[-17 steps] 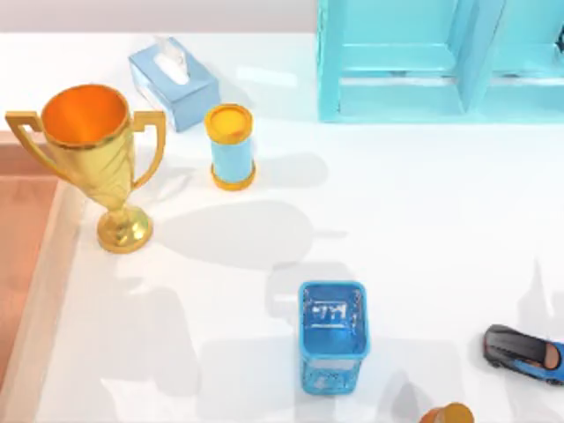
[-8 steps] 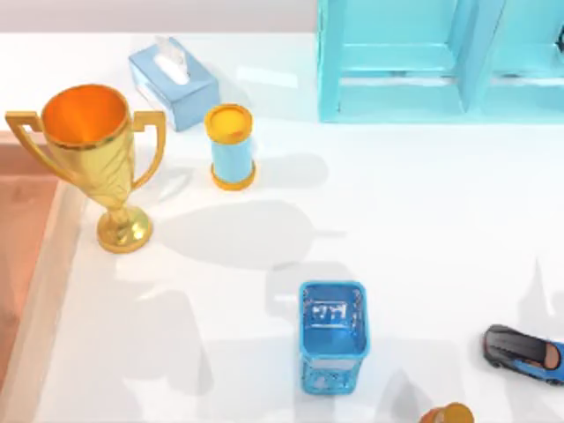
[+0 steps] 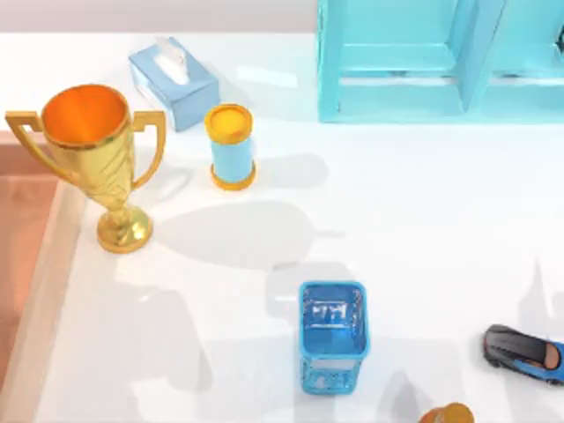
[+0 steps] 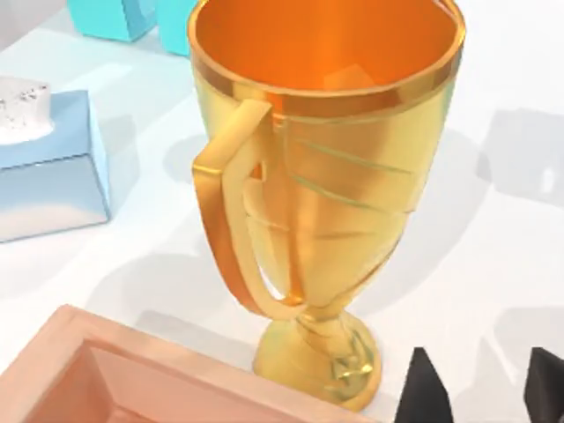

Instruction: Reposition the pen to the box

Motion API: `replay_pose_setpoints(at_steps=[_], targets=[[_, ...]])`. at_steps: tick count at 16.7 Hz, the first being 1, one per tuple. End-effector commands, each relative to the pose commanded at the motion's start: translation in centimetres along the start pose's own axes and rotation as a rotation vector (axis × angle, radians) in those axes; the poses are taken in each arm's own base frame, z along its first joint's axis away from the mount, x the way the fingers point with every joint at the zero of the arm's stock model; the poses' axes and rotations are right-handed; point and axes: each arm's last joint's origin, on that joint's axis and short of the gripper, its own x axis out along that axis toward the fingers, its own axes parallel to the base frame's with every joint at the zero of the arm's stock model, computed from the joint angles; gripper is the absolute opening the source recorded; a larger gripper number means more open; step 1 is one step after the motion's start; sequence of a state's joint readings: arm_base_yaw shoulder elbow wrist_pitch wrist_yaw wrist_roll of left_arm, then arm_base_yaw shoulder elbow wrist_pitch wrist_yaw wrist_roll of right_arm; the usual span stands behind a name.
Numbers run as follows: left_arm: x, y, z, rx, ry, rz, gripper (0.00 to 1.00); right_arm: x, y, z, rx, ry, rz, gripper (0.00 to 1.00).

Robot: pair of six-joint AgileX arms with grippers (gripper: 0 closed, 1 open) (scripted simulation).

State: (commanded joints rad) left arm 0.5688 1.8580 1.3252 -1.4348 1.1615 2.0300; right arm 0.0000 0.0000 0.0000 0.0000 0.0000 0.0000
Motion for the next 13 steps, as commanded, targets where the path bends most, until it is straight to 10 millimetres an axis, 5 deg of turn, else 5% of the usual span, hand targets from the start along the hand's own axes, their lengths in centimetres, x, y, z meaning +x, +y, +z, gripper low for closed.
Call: replay_pose_setpoints(at_steps=[12,13], targets=[[0.00,0.00,0.00,0.000,0.000,0.000,0.98,0.00,0.00,0.00,0.000,0.000,0.000,1.00],[0.00,0.00,0.00,0.000,0.000,0.000,1.00,0.00,0.00,0.00,0.000,0.000,0.000,1.00]])
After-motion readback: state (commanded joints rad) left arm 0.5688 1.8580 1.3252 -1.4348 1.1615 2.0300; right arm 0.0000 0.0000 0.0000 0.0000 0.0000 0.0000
